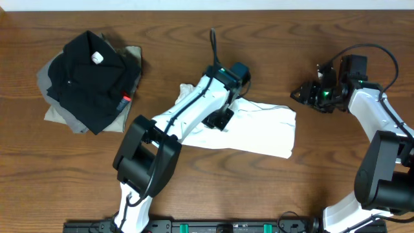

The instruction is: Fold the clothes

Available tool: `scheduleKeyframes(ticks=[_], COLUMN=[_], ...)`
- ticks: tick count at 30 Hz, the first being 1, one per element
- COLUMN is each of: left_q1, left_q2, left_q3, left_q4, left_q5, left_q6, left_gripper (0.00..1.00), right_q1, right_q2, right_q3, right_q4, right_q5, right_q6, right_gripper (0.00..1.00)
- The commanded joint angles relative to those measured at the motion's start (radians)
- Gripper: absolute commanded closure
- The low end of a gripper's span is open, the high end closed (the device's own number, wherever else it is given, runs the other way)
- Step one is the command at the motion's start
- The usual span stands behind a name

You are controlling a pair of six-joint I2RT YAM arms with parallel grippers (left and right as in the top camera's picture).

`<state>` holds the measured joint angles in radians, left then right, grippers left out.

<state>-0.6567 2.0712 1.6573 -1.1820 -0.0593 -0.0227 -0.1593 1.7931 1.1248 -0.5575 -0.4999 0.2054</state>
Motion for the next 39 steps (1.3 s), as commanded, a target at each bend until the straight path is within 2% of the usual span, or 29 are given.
scheduleKeyframes(ticks=[1,4,5,7,10,14,17,21,25,27,29,30,32,35,39], left_q1=[0.008,0.008,0.008,0.008,0.008,0.009,0.009,0.008,-0.006,-0.020,-0.037,-0.045,-0.062,-0.072,-0.063], left_q2=[-0.027,-0.027,-0.027,-0.027,-0.027,-0.027,-0.027,-0.030,-0.047,-0.045,-0.045,-0.045,-0.045,-0.043,-0.043], left_q3=[0.014,0.014,0.014,0.014,0.014,0.015,0.015,0.037,0.045,0.039,0.019,0.006,-0.032,-0.099,-0.161], left_q4=[-0.011,-0.010,-0.010,-0.010,-0.010,-0.010,-0.006,-0.012,0.023,0.068,0.122,0.150,0.209,0.251,0.243], left_q5=[-0.021,-0.021,-0.021,-0.021,-0.021,-0.021,-0.022,-0.019,0.154,0.241,0.251,0.251,0.250,0.248,0.174], left_q6=[-0.032,-0.032,-0.032,-0.032,-0.032,-0.032,-0.032,-0.062,-0.065,-0.064,-0.064,-0.064,-0.055,-0.023,-0.024], left_gripper=[0.94,0.94,0.94,0.94,0.93,0.92,0.87,0.71,0.66,0.68,0.80,0.81,0.94,0.94,0.94], right_q1=[0.000,0.000,0.002,0.016,0.058,0.138,0.176,0.184,0.184,0.184,0.185,0.185,0.187,0.187,0.187], right_q2=[-0.005,-0.005,-0.005,-0.005,-0.004,0.019,0.045,0.066,0.075,0.077,0.077,0.077,0.077,0.077,0.077], right_q3=[0.014,0.014,0.014,0.012,0.000,-0.053,-0.096,-0.116,-0.129,-0.133,-0.133,-0.133,-0.133,-0.133,-0.133], right_q4=[0.004,-0.005,-0.011,-0.027,-0.057,-0.055,-0.029,-0.035,-0.036,-0.030,-0.019,-0.015,-0.007,-0.007,-0.006], right_q5=[0.003,0.001,-0.021,-0.122,-0.154,-0.027,0.055,0.145,0.208,0.222,0.219,0.219,0.219,0.219,0.219], right_q6=[-0.001,0.000,-0.008,-0.090,-0.132,-0.085,-0.011,0.111,0.164,0.189,0.191,0.191,0.191,0.191,0.191], right_gripper=[0.46,0.47,0.54,0.87,0.98,0.99,0.99,0.99,0.99,0.99,0.99,0.99,0.98,0.98,0.98])
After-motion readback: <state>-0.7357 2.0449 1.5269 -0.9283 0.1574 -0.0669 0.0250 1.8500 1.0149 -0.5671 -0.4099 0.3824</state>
